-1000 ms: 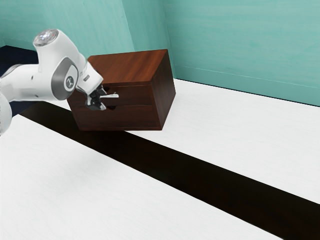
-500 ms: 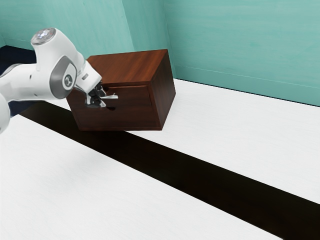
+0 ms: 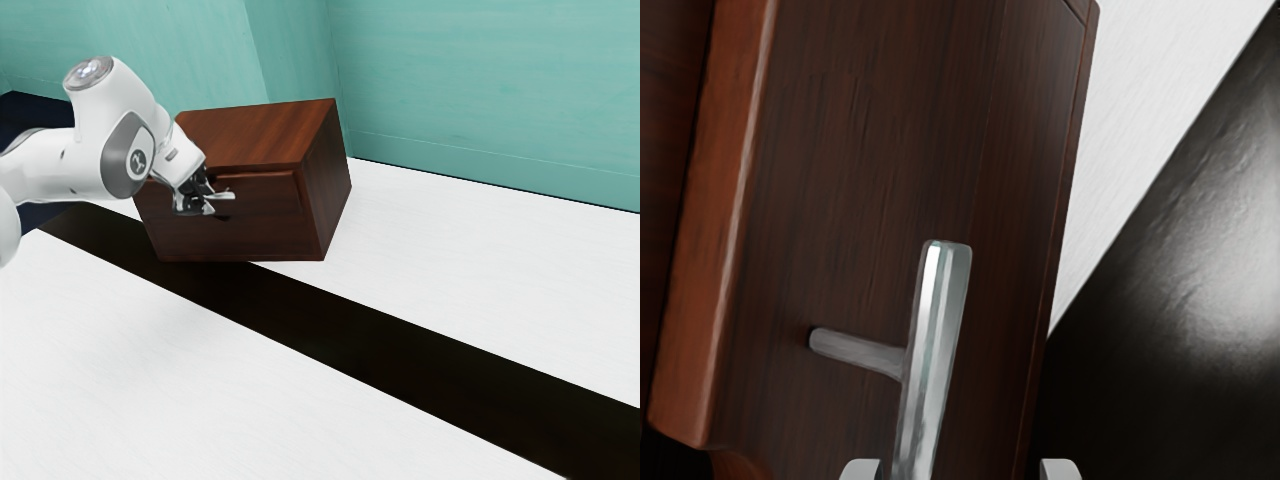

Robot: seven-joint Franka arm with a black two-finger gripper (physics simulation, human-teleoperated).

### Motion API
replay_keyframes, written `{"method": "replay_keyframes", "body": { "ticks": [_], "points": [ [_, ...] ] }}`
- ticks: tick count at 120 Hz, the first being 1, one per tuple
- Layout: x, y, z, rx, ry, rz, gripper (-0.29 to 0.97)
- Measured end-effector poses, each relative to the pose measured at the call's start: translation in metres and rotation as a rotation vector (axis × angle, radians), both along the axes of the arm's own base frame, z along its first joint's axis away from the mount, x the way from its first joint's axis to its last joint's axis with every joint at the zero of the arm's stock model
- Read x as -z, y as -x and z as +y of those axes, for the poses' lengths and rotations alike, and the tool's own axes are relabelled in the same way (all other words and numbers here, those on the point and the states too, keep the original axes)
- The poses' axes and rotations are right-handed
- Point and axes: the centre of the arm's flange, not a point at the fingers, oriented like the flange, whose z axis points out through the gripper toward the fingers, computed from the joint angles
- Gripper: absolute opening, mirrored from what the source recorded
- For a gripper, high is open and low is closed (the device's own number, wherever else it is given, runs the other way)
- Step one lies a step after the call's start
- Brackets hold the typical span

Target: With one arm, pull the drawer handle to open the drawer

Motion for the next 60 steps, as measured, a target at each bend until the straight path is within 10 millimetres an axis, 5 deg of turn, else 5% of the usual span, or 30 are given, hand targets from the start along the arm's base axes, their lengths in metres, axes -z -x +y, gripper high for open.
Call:
{"method": "replay_keyframes", "body": {
  "ticks": [60],
  "points": [
    [0.002, 0.017, 0.0, -0.005, 0.019, 0.026, 0.05]
  ]
}}
